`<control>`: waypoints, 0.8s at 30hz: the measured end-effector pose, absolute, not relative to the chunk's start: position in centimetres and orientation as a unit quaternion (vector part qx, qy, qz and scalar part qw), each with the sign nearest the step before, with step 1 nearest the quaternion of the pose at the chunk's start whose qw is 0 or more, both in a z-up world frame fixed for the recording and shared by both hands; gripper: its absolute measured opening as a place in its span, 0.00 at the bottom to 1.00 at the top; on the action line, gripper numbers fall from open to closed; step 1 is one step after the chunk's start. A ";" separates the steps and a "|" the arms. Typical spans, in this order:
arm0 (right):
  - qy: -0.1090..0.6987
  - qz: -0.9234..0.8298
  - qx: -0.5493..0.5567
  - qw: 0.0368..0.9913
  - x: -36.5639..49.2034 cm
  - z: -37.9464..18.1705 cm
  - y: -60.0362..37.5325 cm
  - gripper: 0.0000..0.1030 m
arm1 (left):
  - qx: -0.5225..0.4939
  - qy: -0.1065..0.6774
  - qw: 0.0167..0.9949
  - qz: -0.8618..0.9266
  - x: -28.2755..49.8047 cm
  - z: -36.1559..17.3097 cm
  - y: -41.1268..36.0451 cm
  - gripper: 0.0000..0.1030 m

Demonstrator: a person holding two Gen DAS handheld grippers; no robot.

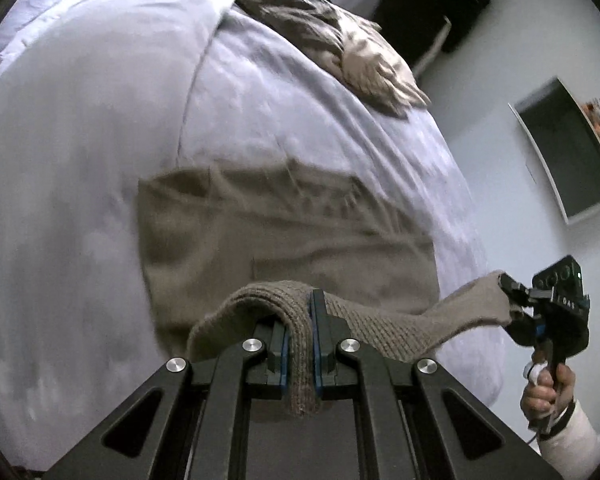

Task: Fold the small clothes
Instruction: 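Fold the lifted hem over toward the collar with both tools and release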

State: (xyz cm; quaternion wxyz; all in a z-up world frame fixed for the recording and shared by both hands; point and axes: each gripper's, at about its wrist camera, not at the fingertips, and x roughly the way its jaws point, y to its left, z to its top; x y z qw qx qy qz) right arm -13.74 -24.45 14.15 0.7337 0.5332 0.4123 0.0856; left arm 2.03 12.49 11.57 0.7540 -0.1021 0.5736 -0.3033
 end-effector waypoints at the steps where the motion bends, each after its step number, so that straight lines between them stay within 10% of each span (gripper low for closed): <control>1: 0.417 0.085 0.531 0.733 -12.3 13.7 -25.1 0.15 | -0.105 0.570 0.760 -0.295 3.0 11.3 12.0 0.09; 16: 0.460 0.056 0.572 0.677 -4.6 -0.2 -29.4 0.19 | -0.070 0.599 0.778 -0.178 9.9 0.0 7.7 0.12; 19: 0.457 0.052 0.566 0.685 -4.5 0.1 -29.6 0.26 | -0.045 0.592 0.791 -0.147 10.0 0.2 7.8 0.32; 21: 0.451 0.043 0.551 0.700 -4.3 1.1 -29.8 0.50 | -0.019 0.573 0.810 -0.127 9.7 1.4 7.8 0.33; 24: 0.430 0.027 0.527 0.732 -4.0 3.6 -30.5 0.64 | 0.004 0.537 0.838 -0.100 9.2 3.4 8.2 0.78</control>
